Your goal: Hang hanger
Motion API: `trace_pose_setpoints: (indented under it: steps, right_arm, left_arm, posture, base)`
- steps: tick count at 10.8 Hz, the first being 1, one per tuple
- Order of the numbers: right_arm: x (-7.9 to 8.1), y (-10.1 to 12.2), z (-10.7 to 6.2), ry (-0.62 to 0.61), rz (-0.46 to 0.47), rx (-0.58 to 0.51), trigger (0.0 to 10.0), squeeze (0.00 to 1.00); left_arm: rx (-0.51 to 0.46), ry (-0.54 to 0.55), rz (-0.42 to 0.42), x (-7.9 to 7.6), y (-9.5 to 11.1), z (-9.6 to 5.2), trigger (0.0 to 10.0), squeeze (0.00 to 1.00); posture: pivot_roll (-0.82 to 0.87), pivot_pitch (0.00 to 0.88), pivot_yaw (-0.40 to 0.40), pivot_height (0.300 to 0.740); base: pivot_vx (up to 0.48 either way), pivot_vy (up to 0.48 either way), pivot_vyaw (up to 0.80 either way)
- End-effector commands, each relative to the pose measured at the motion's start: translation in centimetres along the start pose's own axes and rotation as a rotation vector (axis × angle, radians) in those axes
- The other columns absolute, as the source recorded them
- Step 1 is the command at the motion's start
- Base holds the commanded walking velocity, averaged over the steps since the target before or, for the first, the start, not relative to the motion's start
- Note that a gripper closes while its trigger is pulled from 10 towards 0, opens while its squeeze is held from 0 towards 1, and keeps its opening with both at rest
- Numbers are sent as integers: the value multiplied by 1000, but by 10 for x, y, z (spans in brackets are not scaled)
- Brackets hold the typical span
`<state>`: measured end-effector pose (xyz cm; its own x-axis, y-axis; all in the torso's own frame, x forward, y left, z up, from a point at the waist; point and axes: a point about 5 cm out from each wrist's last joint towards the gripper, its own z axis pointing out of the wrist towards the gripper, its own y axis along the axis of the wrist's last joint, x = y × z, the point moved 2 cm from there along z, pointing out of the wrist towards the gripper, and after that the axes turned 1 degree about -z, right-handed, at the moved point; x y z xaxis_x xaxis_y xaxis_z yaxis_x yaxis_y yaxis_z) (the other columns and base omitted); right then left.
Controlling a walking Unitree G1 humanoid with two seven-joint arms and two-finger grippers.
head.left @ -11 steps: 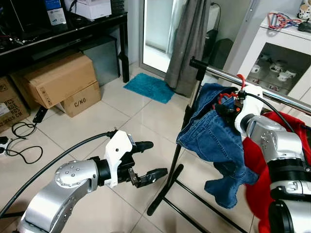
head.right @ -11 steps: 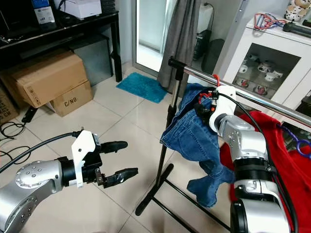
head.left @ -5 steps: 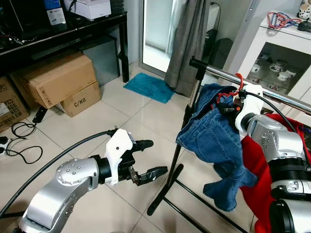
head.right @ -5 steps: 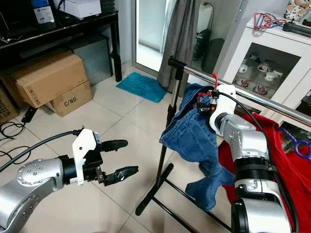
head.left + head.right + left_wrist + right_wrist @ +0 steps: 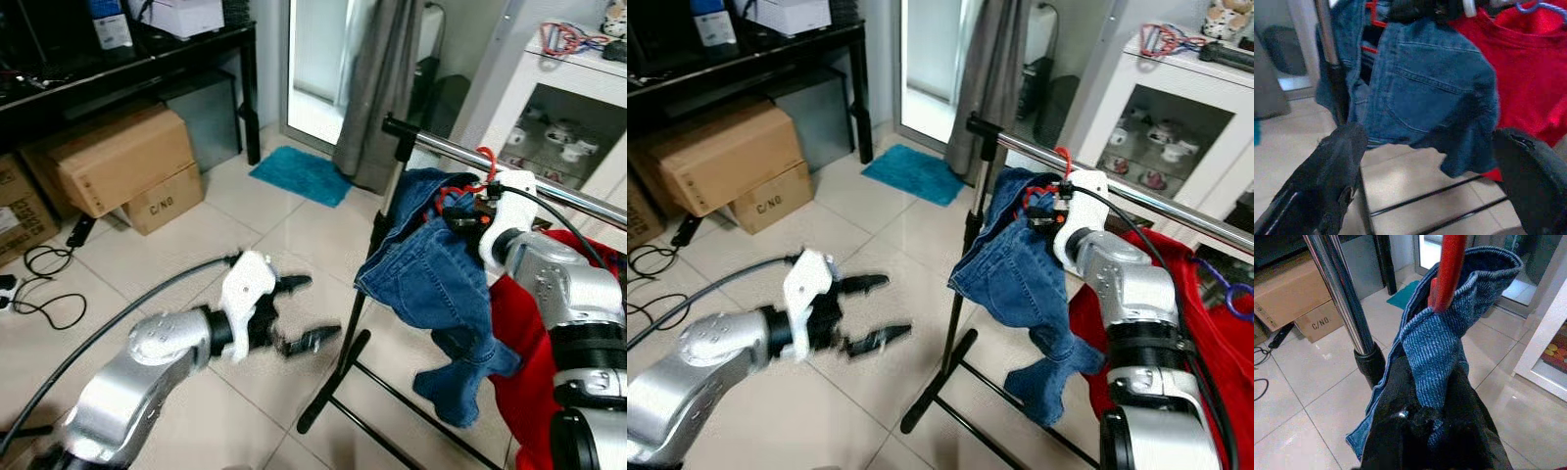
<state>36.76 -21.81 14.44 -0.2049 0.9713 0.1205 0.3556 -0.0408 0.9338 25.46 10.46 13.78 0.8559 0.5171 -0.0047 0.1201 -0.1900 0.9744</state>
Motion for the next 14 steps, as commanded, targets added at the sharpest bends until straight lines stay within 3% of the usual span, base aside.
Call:
trace_pose_setpoints:
  steps: [1, 3, 4, 5, 7, 10, 14]
  right_arm:
    - [-4, 14, -7, 1, -11, -51, 0, 0]
    - [-13, 24, -21, -25, -24, -92, 0, 0]
    - [-17, 27, -32, -38, -48, -103, 0, 0]
    - [-19, 16, -50, -68, -156, -59, 0, 0]
    - [-8, -21, -65, -103, -167, -4, 0, 0]
    - [10, -45, -65, -151, -83, -57, 0, 0]
    - [15, -55, -61, -170, -78, -54, 0, 0]
  left_arm:
    - [-2, 31, 22, 5, 2, 1, 10000, 961]
    - [-12, 152, 49, 19, 3, 1, 10000, 949]
    - [-12, 209, 59, 23, 3, 0, 10000, 882]
    - [-39, 296, 48, 27, 2, -1, 10000, 388]
    - [-61, 433, -11, 25, -9, -5, 10000, 118]
    - [-85, 507, -23, 24, -8, -1, 10000, 35]
    - [-76, 509, -30, 19, -11, 0, 10000, 27]
  posture:
    - [185, 0, -41, 740]
    - [183, 0, -37, 740]
    - [177, 0, -34, 740]
    - [167, 0, -35, 740]
    - [151, 0, -42, 740]
    - [157, 0, -62, 740]
    - [157, 0, -65, 740]
  base:
    - [0, 0, 0]
    - [0, 0, 0]
    - [0, 0, 0]
    - [0, 0, 0]
    - [0, 0, 0]
    - [-87, 0, 0]
    - [-277, 0, 0]
